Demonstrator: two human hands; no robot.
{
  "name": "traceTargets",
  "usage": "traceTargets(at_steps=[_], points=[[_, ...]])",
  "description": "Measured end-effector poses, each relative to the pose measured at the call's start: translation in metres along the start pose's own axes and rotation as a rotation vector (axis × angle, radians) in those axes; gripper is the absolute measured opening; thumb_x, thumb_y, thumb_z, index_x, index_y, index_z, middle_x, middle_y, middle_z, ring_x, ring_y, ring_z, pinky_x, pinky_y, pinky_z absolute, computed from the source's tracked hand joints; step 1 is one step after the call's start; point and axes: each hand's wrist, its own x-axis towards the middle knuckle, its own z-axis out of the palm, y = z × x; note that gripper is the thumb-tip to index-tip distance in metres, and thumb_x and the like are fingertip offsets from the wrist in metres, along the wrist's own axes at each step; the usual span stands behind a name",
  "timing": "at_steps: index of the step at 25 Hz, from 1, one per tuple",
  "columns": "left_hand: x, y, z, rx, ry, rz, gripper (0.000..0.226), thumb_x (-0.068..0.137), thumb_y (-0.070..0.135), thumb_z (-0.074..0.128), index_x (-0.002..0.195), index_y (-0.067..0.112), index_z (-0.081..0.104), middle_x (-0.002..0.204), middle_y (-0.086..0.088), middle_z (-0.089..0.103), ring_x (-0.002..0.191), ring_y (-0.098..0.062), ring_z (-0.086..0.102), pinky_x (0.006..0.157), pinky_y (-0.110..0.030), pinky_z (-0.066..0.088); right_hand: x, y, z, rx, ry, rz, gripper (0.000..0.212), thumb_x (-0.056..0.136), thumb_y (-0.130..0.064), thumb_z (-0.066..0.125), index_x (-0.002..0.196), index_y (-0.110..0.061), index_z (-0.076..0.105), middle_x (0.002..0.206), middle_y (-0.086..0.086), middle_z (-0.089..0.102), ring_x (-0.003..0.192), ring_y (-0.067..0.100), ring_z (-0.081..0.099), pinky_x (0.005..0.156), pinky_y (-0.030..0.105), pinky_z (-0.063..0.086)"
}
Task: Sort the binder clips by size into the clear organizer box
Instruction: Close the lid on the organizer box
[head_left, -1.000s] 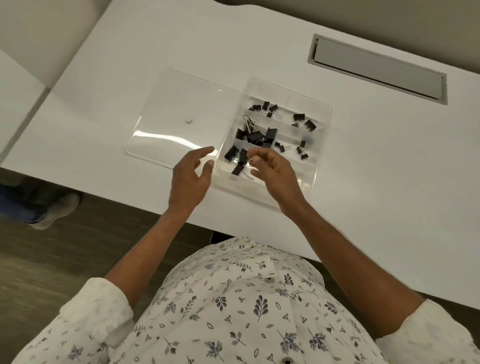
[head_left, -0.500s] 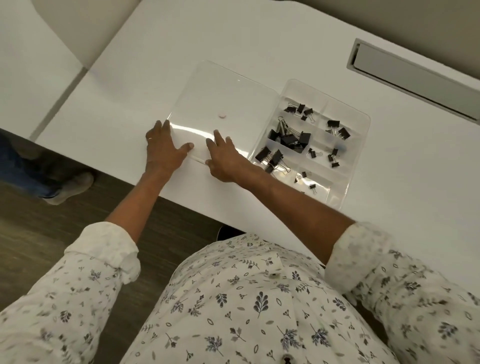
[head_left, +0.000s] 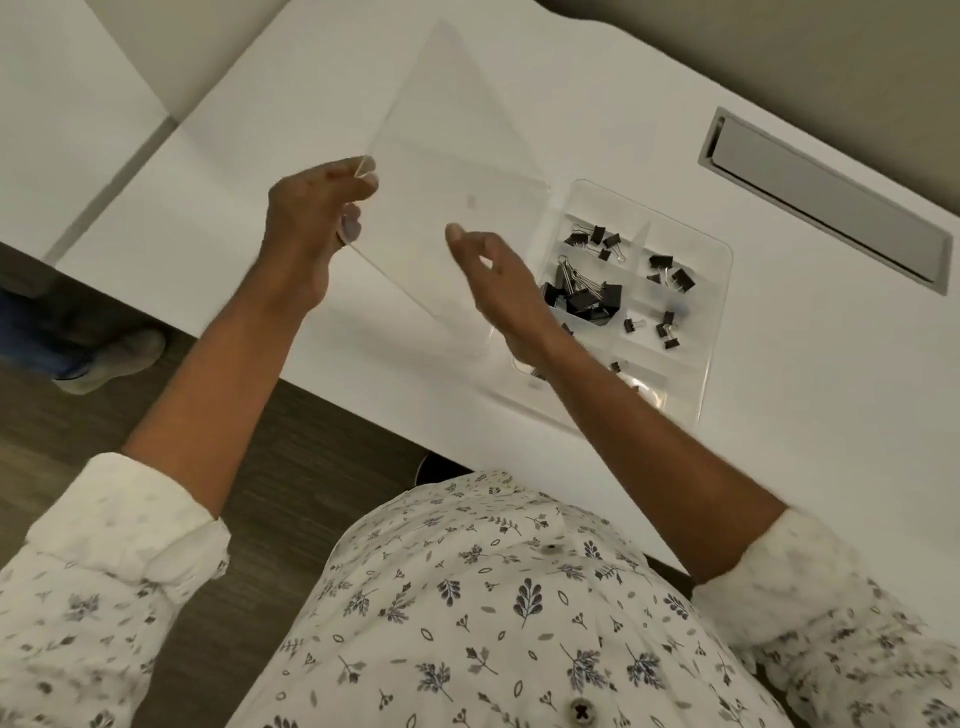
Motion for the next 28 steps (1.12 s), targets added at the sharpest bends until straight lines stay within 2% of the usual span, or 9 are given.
traceTargets(at_steps=[5,9,11,14,16,19,22,26,28], points=[[-0.101,0.003,0.091,0.183,-0.289,0.397,0.039,0.087,0.019,0.08,0.125,0.018,0.071,0.097,0.006,0.064,0.079,-0.005,0.063,0.076,-0.02,0.056,-0.023,-0.039,-0.092,0.59,0.081,0.101,0.076,0.093,-0.067,0.054,0.148,-0.016,0.042,0.147,0.004,0.053,0.123,0.032,0.064,0.095,0.051,0.058],[-0.139,-0.041,0.134,0.426,-0.655,0.596,0.055,0.089,0.032,0.078,0.139,0.017,0.06,0.128,0.003,0.063,0.115,-0.008,0.061,0.101,-0.025,0.052,-0.045,0.007,-0.134,0.494,0.401,0.01,0.053,0.094,-0.017,0.07,0.14,-0.017,0.043,0.13,0.007,0.066,0.106,0.024,0.074,0.09,0.046,0.061],[-0.12,-0.064,0.131,0.527,-0.583,0.711,0.051,0.092,0.034,0.074,0.138,0.018,0.06,0.135,0.003,0.062,0.125,-0.011,0.056,0.107,-0.034,0.048,-0.061,0.049,-0.152,0.503,0.503,-0.008,0.059,0.092,-0.004,0.068,0.142,-0.014,0.039,0.129,0.011,0.067,0.107,0.029,0.073,0.088,0.044,0.062],[-0.074,-0.104,0.117,0.846,-0.367,0.623,0.062,0.096,0.046,0.065,0.149,0.019,0.047,0.157,-0.003,0.044,0.147,-0.021,0.037,0.12,-0.045,0.035,-0.082,0.11,-0.17,0.43,0.62,0.025,0.058,0.094,-0.007,0.069,0.145,-0.013,0.043,0.127,0.015,0.068,0.108,0.028,0.072,0.092,0.045,0.061],[-0.054,-0.126,0.111,1.04,-0.446,0.523,0.077,0.097,0.057,0.057,0.159,0.02,0.03,0.169,-0.004,0.021,0.157,-0.023,0.015,0.124,-0.045,0.022,-0.084,0.146,-0.171,0.158,0.692,0.073,0.055,0.095,-0.02,0.071,0.144,-0.013,0.049,0.127,0.011,0.068,0.112,0.02,0.068,0.1,0.039,0.057],[-0.05,-0.139,0.121,0.972,-0.608,0.48,0.081,0.1,0.057,0.051,0.163,0.025,0.013,0.172,0.0,0.003,0.159,-0.02,0.003,0.124,-0.046,0.022,-0.078,0.183,-0.171,-0.12,0.701,0.064,0.063,0.095,-0.034,0.07,0.148,-0.01,0.047,0.153,0.009,0.05,0.141,0.022,0.048,0.118,0.04,0.038],[-0.054,-0.143,0.128,0.9,-0.594,0.434,0.077,0.105,0.049,0.046,0.164,0.023,0.003,0.172,0.0,-0.01,0.159,-0.021,0.005,0.123,-0.039,0.022,-0.061,0.193,-0.161,-0.282,0.588,0.022,0.063,0.103,-0.034,0.058,0.156,-0.008,0.035,0.168,0.01,0.022,0.155,0.023,0.022,0.125,0.044,0.025],[-0.042,-0.142,0.107,0.837,-0.541,0.411,0.068,0.108,0.034,0.045,0.164,0.016,0.01,0.172,-0.002,-0.002,0.157,-0.013,0.007,0.112,-0.003,0.014,-0.04,0.184,-0.14,-0.369,0.578,-0.034,0.058,0.105,-0.036,0.052,0.154,-0.008,0.039,0.168,0.012,0.021,0.154,0.027,0.024,0.123,0.047,0.029],[-0.061,-0.144,0.147,0.82,-0.551,0.408,0.065,0.107,0.026,0.05,0.163,0.016,0.017,0.172,-0.003,0.008,0.156,-0.011,0.011,0.115,-0.007,0.017,-0.056,0.207,-0.182,-0.374,0.591,-0.03,0.057,0.104,-0.039,0.053,0.152,-0.011,0.043,0.166,0.014,0.024,0.15,0.032,0.03,0.12,0.037,0.026]])
